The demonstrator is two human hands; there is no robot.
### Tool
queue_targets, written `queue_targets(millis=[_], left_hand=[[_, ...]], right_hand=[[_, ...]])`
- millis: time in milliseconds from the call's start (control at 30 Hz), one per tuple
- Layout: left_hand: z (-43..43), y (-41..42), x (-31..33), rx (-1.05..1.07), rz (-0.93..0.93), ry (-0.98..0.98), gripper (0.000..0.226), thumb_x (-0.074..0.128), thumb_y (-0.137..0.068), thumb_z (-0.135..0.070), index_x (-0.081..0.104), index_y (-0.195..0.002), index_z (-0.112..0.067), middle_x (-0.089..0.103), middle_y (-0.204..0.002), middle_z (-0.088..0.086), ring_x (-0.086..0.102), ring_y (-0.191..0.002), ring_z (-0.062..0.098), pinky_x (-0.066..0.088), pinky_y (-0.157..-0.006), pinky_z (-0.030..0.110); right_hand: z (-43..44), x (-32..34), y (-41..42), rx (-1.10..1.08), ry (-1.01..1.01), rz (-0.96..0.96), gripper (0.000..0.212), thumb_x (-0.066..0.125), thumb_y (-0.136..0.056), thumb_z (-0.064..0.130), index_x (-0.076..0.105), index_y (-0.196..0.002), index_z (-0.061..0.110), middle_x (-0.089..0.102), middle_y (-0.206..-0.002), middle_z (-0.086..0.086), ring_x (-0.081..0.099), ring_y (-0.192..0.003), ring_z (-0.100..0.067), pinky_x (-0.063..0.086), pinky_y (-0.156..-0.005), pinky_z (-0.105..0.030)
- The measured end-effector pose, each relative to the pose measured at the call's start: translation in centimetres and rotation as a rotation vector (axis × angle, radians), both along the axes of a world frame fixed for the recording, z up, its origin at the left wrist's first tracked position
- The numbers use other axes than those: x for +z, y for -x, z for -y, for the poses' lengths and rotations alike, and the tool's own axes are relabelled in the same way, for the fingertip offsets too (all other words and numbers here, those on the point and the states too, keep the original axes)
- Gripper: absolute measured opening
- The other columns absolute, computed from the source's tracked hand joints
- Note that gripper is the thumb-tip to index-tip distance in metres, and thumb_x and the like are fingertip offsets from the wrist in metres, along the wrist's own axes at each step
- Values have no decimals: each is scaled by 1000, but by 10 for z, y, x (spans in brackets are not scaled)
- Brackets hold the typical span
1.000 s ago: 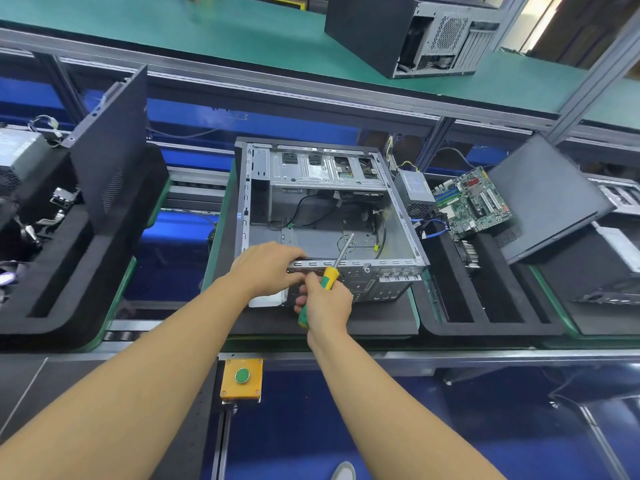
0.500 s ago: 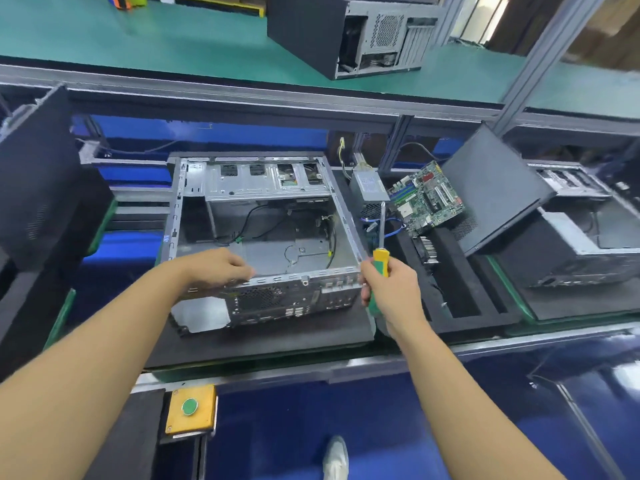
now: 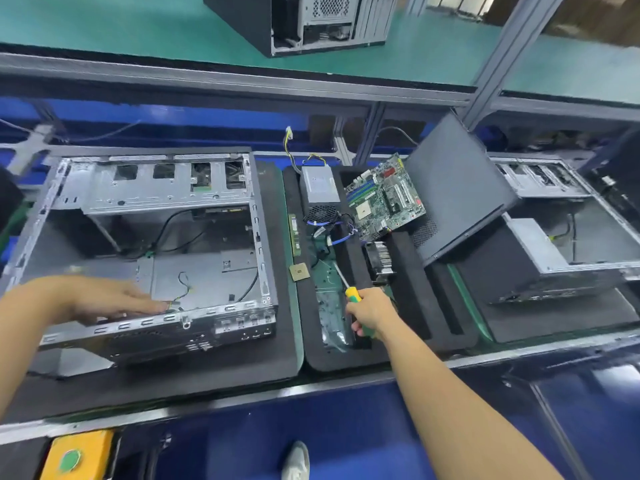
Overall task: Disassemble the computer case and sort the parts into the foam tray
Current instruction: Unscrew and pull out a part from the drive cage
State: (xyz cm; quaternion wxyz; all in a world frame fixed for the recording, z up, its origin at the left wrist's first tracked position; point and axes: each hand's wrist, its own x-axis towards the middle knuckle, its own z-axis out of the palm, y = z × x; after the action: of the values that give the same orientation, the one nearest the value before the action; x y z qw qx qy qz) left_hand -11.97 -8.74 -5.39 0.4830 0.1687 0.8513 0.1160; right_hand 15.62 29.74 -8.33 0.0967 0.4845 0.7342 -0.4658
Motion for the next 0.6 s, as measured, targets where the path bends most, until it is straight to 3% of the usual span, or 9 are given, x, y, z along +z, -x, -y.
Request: queue_targets(millis=[100, 200, 300, 367, 467, 600], left_hand=[[8, 4, -14, 43, -2, -29, 67, 67, -71, -79, 73, -113, -26, 68, -124, 1, 64, -114, 21, 50, -94, 35], [15, 3, -14, 86, 5, -63, 65, 68, -72, -77, 73, -114, -28, 68, -126, -2, 64, -116, 19, 48, -102, 39], [15, -11, 11, 69, 151, -90, 62, 68, -61, -86, 74, -106, -44, 70, -115, -23, 65, -106, -2, 48, -89, 24], [13, -18, 28, 59, 245, -109, 61, 71, -52, -88, 73, -99, -48, 68, -105, -33, 62, -98, -13, 43, -83, 19], [14, -18, 36, -35, 239, -154, 60, 71, -63, -79, 66, -110, -42, 66, -119, -22, 60, -112, -2, 45, -94, 18], [20, -11, 30, -90, 242, -203, 44, 77, -77, -57, 67, -115, -37, 73, -109, -13, 69, -96, 4, 53, -81, 21]], right_hand=[[-8, -6, 2, -49, 9, -66, 12, 57, -92, 11, 67, -95, 6, 68, -77, -14, 57, -43, -16, 45, -43, -24], [-5, 1, 8, -48, 5, -251, 14, 55, -98, 16, 64, -91, 9, 73, -86, -10, 55, -43, -13, 45, -43, -25], [15, 26, 21, 66, 29, -426, 20, 58, -98, 26, 62, -80, 19, 66, -64, 2, 54, -44, -14, 48, -45, -28], [35, 50, 35, 142, 59, -521, 18, 60, -95, 32, 63, -79, 23, 61, -60, 2, 54, -46, -17, 46, -45, -28], [67, 88, 61, 264, 87, -615, 26, 60, -82, 44, 62, -83, 18, 56, -57, -4, 54, -46, -17, 45, -44, -24], [113, 121, 99, 508, 23, -509, 21, 62, -91, 35, 60, -84, 16, 62, -52, -4, 60, -46, -15, 50, -50, -22]])
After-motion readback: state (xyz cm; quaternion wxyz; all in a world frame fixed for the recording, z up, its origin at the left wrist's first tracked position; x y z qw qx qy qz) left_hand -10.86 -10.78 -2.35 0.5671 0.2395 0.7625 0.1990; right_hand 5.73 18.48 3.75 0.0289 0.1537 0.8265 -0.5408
